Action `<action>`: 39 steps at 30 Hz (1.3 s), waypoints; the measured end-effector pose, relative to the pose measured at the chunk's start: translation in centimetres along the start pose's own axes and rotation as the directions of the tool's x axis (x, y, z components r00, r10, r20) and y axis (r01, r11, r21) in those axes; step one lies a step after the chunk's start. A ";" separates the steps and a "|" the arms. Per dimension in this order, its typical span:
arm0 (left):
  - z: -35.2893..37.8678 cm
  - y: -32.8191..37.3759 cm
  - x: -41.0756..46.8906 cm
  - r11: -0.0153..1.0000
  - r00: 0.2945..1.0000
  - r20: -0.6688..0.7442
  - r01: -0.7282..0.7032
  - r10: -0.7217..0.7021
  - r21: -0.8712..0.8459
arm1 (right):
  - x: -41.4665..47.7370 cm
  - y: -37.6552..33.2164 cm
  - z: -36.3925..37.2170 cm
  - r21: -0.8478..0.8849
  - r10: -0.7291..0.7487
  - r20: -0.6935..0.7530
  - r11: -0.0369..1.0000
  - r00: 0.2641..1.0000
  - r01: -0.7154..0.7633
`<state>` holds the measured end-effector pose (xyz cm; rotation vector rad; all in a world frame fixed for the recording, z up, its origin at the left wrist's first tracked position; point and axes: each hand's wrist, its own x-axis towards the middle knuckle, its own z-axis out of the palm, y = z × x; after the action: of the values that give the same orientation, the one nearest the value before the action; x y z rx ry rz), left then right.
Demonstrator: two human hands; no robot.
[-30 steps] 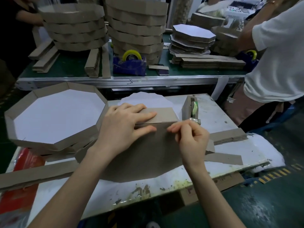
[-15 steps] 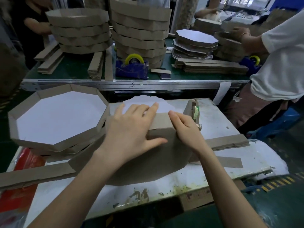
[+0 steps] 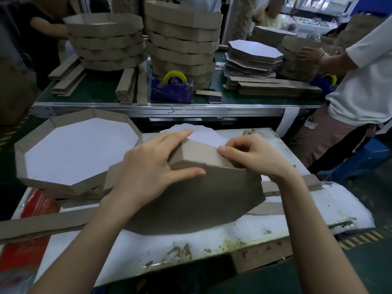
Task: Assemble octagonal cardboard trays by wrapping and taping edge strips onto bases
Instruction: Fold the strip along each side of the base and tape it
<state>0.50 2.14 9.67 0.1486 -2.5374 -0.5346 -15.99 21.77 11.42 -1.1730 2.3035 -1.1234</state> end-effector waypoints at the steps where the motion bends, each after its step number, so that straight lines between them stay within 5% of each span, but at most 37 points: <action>1: 0.2 -0.5 -0.6 0.999 1.000 -0.017 0.020 -0.021 -0.041 | 0.1 -0.7 -0.3 -0.005 -0.021 0.015 1.000 1.000 0.021; 10: 1.8 -3.8 -4.9 0.970 0.983 -0.061 0.159 -0.173 -0.183 | 1.6 -3.4 1.6 -0.059 -0.049 0.103 0.997 0.993 0.055; 24: 1.0 -2.2 -3.0 0.996 0.996 0.066 -0.062 0.066 -0.070 | 2.4 -3.0 2.2 -0.059 -0.054 0.141 0.996 0.989 0.063; 39: 0.7 -1.0 -2.7 0.991 0.995 0.026 -0.090 0.093 -0.102 | 2.6 -2.0 1.4 0.012 -0.034 0.288 0.999 0.957 0.032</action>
<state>2.39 2.04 7.40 -0.0126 -2.5262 -0.6308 -15.66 18.27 12.22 -1.2830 2.0630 -0.9022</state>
